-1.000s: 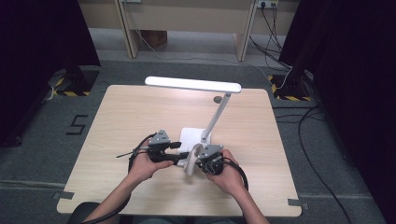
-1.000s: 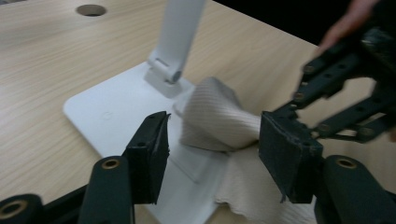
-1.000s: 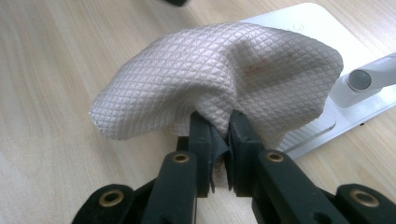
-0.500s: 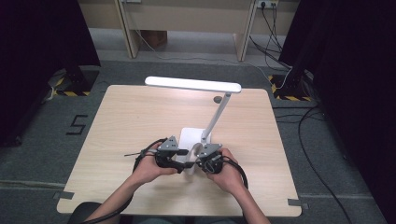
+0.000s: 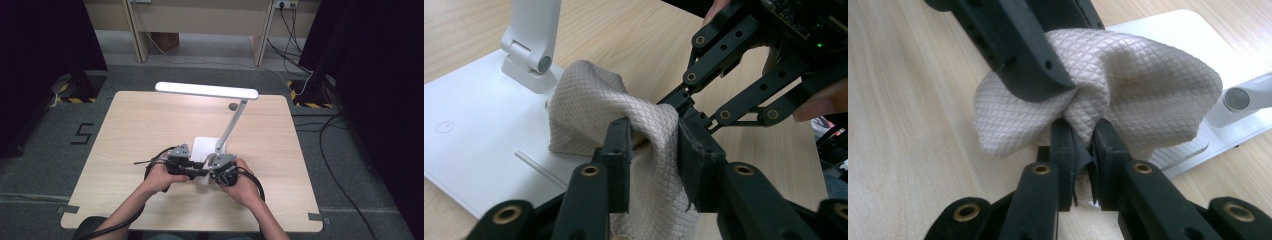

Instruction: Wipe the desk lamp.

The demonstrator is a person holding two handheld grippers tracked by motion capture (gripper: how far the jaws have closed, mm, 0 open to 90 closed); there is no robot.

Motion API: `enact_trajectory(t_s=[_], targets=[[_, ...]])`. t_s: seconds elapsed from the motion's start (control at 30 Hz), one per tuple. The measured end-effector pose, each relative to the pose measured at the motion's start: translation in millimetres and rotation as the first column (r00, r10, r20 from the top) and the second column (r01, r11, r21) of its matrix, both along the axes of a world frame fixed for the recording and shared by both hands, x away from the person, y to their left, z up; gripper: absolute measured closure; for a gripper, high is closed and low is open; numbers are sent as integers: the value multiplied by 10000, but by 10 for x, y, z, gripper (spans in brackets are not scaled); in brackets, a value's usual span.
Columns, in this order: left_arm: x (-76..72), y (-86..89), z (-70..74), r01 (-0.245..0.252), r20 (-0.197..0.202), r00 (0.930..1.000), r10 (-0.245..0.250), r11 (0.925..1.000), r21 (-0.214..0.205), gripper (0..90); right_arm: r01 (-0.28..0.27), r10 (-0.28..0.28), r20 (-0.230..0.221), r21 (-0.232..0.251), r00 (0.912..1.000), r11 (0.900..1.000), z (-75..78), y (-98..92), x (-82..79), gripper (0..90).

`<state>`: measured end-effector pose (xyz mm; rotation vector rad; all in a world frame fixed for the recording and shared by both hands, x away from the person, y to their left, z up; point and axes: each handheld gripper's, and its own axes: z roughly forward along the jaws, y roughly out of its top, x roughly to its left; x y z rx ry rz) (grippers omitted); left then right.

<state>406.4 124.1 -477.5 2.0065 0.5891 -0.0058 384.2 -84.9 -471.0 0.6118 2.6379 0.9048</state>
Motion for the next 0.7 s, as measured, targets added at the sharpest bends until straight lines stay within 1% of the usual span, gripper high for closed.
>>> enact_trajectory(t_s=[0.07,0.13,0.2,0.23,0.3,0.37,0.4,0.43,0.5,0.53,0.6,0.67,0.7], targets=[[2,2,7,6,-150,9999,-6,10000,2,733,-63,63,25,7,10000,10000,2,8,1,823],[0,6,12,-90,-340,9994,89,10000,-27,777,-61,61,4,8,10000,10000,2,22,-4,821],[0,17,14,-228,-455,9987,229,9997,23,806,-217,218,118,-35,9997,9998,2,30,5,813],[0,21,13,-368,-467,9982,370,9993,49,813,-129,129,54,-12,9999,9999,1,37,0,800],[-2,32,16,-614,-393,9973,624,9978,250,822,-79,78,116,81,9999,9999,-1,45,1,752],[6,59,17,-847,-309,9958,859,9956,407,827,-7,2,286,182,9996,9998,8,42,3,692],[11,77,21,-1012,-285,9943,1025,9938,455,828,49,-58,322,270,9995,9996,18,38,-3,668],[20,99,27,-1174,-242,9926,1188,9918,513,830,-38,22,503,321,9987,9995,34,28,4,653],[43,145,40,-1522,-173,9880,1533,9869,536,831,126,-160,602,561,9981,9983,73,-1,-5,619],[55,165,43,-1695,-104,9853,1703,9840,550,830,148,-197,772,636,9968,9979,95,-24,-1,609],[77,197,54,-1939,-25,9809,1945,9787,672,830,350,-412,825,753,9957,9965,124,-76,4,607],[94,204,57,-2006,-30,9795,2013,9771,711,830,634,-712,946,829,9930,9945,125,-143,40,626],[100,200,56,-2022,-24,9792,2030,9765,749,830,866,-944,911,859,9914,9925,111,-181,66,649]])
